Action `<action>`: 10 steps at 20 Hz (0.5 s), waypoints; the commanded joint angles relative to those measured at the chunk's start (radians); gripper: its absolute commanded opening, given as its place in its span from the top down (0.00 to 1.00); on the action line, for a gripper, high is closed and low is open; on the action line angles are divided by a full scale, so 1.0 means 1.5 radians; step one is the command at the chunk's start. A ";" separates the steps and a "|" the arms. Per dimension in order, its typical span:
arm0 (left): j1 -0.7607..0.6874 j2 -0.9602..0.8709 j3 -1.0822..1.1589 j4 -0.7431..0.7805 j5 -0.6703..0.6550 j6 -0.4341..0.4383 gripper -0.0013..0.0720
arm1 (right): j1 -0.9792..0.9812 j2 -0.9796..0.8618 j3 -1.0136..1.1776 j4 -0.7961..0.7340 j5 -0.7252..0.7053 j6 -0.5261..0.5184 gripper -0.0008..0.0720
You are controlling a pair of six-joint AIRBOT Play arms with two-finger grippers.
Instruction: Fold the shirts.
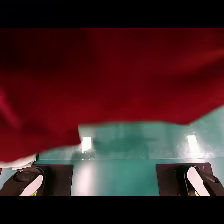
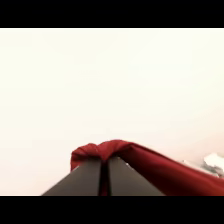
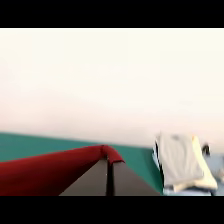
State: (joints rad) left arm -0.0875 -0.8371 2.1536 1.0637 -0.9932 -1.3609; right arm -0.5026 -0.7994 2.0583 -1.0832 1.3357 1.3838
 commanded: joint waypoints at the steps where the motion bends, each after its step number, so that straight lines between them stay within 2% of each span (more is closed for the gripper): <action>1: 0.000 0.002 -0.135 0.005 -0.022 -0.040 0.95 | 0.000 -0.057 -0.010 -0.060 0.139 0.026 0.98; 6: 0.000 -0.126 -0.385 0.005 -0.168 -0.053 0.95 | 0.032 -0.187 -0.175 -0.067 0.237 0.025 0.98; 8: 0.000 -0.204 -0.434 0.005 -0.171 -0.048 0.95 | 0.069 -0.251 -0.240 -0.107 0.239 0.026 0.98; 10: 0.000 -0.295 -0.447 0.005 -0.136 -0.042 0.95 | 0.105 -0.322 -0.291 -0.155 0.226 0.027 0.98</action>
State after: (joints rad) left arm -0.0875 -1.1278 1.5677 1.0744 -1.1969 -1.4303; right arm -0.4057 -1.1591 1.7290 -1.2358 1.6497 1.4212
